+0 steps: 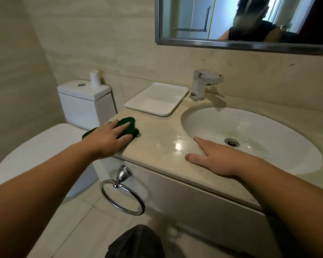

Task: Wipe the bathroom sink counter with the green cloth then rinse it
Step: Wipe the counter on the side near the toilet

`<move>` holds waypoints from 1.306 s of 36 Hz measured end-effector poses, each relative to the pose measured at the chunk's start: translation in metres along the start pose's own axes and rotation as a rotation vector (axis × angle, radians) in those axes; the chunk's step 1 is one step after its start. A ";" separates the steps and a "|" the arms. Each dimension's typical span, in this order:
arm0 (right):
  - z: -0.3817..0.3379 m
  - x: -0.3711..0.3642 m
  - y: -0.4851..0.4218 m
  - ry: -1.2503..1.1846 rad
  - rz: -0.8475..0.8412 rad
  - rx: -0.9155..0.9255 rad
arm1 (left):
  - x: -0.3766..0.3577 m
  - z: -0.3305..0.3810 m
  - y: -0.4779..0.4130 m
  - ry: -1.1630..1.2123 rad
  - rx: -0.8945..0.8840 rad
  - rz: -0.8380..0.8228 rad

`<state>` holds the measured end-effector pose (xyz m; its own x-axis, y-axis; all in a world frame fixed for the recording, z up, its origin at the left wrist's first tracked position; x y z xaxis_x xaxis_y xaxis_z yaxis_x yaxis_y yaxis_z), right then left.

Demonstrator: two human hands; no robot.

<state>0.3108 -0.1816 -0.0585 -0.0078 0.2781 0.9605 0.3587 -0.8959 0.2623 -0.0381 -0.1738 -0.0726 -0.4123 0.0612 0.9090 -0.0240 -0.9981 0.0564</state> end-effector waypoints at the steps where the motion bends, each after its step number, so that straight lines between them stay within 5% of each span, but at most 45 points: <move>1: 0.001 -0.002 -0.001 -0.001 0.008 -0.004 | -0.001 0.001 -0.003 -0.019 -0.006 -0.004; 12: 0.006 -0.008 -0.007 0.059 0.038 -0.016 | -0.010 0.011 -0.011 -0.028 -0.151 -0.032; 23: 0.033 0.003 0.035 0.058 0.112 -0.029 | -0.059 0.148 0.021 -0.032 -0.372 -0.149; 32: 0.116 -0.004 0.107 0.117 0.137 -0.244 | -0.122 0.280 0.057 0.031 -0.675 -0.162; 36: 0.126 -0.003 0.133 0.080 0.118 -0.237 | -0.096 0.255 0.058 0.233 -0.601 -0.035; 41: 0.119 -0.010 0.145 0.229 -0.064 -0.104 | -0.039 0.146 0.054 0.204 -0.425 0.110; 47: 0.115 -0.029 0.143 0.361 0.064 -0.073 | -0.061 0.111 0.078 -0.017 -0.465 -0.054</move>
<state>0.4694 -0.2782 -0.0593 -0.3204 0.0922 0.9428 0.3014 -0.9336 0.1937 0.0861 -0.2550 -0.0778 -0.3839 0.1095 0.9169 -0.4522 -0.8880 -0.0833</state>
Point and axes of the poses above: each hand's wrist, its own y-axis away from the middle knuckle, its own x-axis out of the back of the hand, z = x × y, the point moved 3 cm from there along -y, towards the middle knuckle, and after that the axes turned 13 degrees about y, right-handed, at the moved point
